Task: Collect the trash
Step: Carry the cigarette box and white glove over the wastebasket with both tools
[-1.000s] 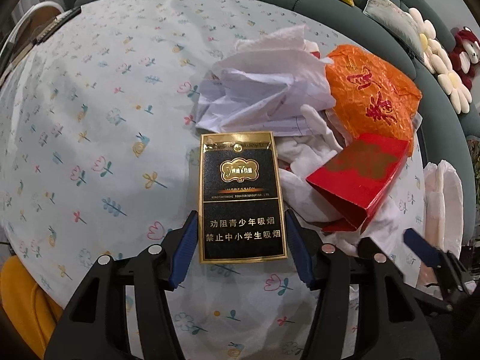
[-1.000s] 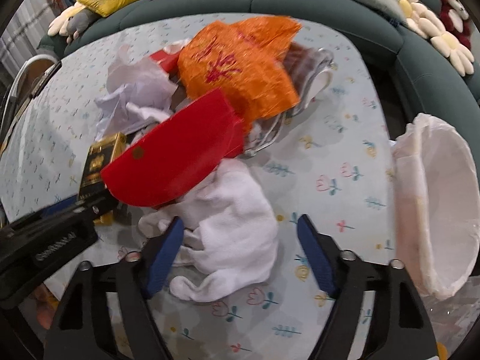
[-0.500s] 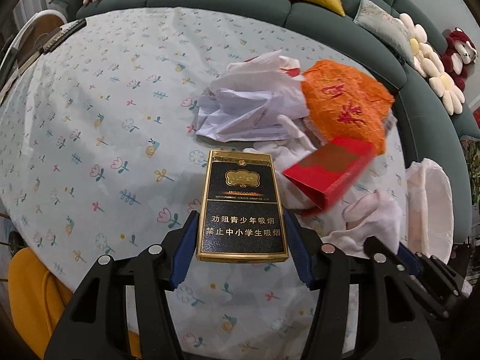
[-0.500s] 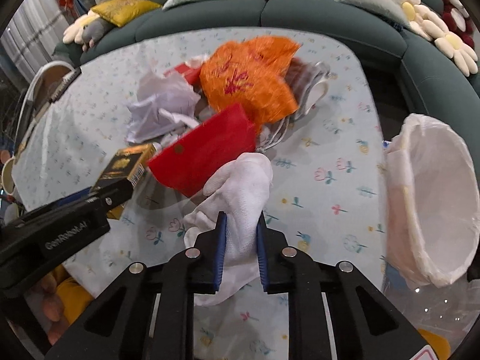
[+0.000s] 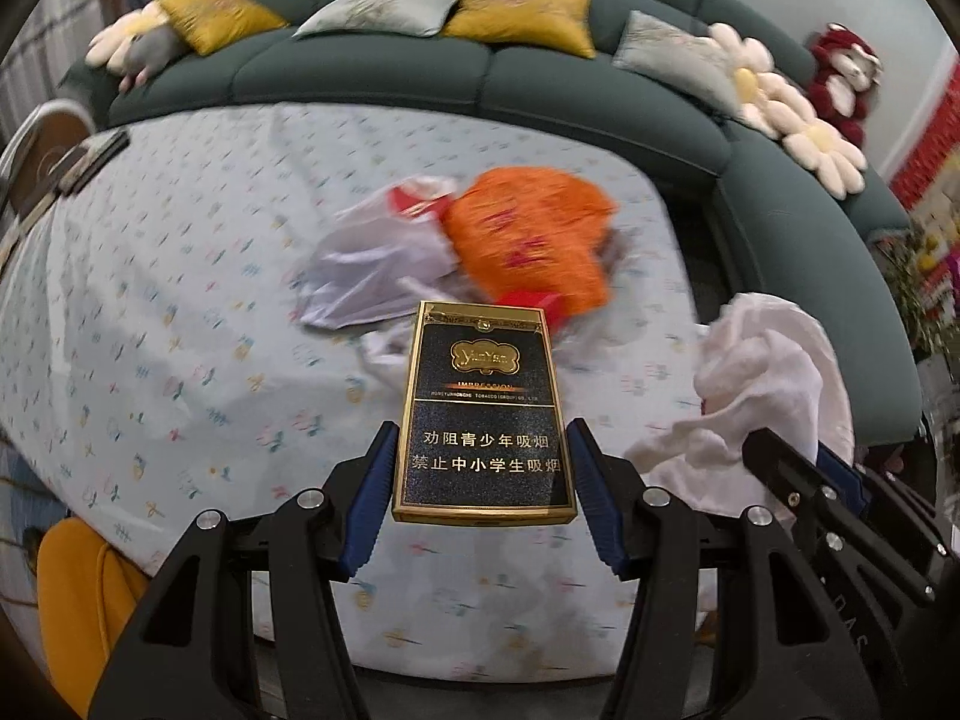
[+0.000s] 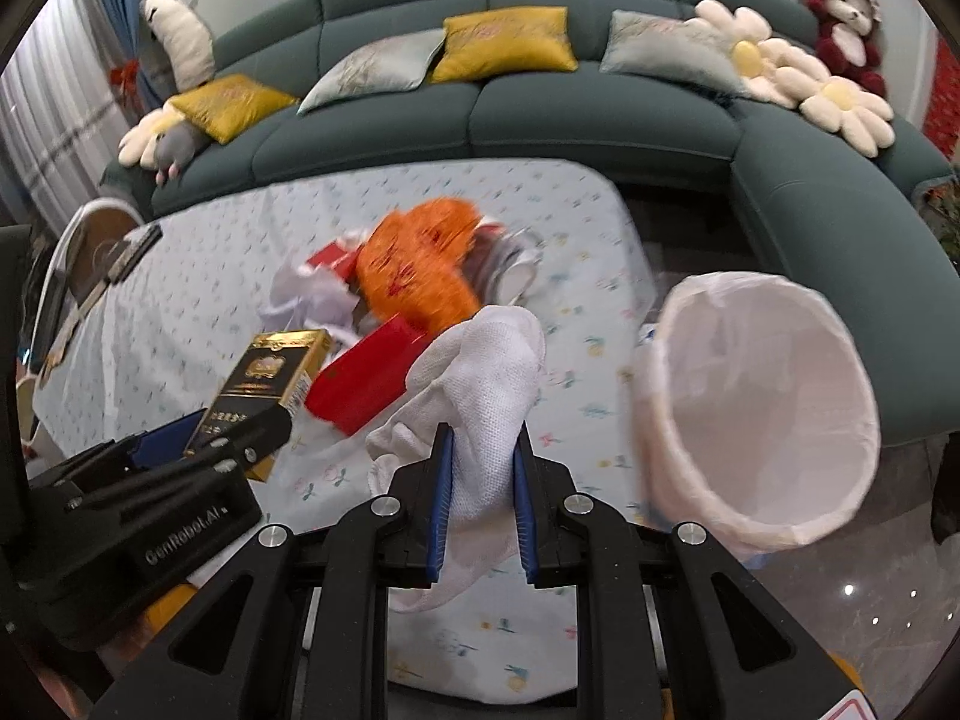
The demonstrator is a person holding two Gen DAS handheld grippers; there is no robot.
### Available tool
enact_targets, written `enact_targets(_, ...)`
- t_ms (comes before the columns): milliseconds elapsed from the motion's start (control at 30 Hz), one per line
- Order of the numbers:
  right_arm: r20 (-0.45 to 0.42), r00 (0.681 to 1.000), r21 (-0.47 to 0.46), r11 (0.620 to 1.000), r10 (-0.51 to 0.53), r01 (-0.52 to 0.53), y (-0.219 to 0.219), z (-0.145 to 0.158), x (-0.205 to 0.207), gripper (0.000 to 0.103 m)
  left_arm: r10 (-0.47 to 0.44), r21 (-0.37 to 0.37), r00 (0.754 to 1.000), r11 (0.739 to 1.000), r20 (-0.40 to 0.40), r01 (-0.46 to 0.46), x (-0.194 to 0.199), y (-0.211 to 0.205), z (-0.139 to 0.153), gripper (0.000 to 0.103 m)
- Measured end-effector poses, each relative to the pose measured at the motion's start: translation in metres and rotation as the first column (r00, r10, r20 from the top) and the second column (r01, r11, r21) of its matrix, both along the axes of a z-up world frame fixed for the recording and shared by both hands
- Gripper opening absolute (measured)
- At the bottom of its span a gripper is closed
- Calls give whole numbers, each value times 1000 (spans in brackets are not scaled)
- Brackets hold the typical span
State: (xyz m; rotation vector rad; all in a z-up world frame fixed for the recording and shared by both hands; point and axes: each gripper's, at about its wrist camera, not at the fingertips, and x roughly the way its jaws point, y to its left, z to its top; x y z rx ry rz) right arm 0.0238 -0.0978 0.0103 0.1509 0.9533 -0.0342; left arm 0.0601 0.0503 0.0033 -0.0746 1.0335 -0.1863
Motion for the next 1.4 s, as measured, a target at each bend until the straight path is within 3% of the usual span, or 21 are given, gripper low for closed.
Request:
enact_targets(267, 52, 996, 1, 997, -71, 71, -48, 20, -21, 18, -126, 7, 991, 992, 47, 126, -12, -60, 21, 54)
enact_targets(533, 75, 986, 3, 989, -150, 150, -100, 25, -36, 18, -227, 4, 973, 974, 49, 227, -15, -119, 23, 54)
enact_targets(767, 72, 980, 52, 982, -186, 183, -137, 21, -42, 18, -261, -11, 965, 965, 36, 262, -12, -149, 20, 54)
enact_targets(967, 60, 989, 71, 989, -135, 131, -121, 15, -32, 18, -217, -16, 974, 976, 57, 219, -7, -127, 28, 54)
enact_targets(1167, 15, 1000, 106, 994, -5, 4, -56, -11, -2, 19, -107, 18, 991, 994, 75, 106, 5, -68, 30, 54)
enact_targets(1300, -42, 997, 112, 992, 62, -57, -16, -41, 19, 24, -35, 36, 997, 999, 64, 32, 13, -29, 24, 54)
enact_targets(1400, -105, 992, 123, 991, 74, -61, 0, -67, 26, 38, 3, 53, 998, 999, 56, -6, 15, -7, 17, 54)
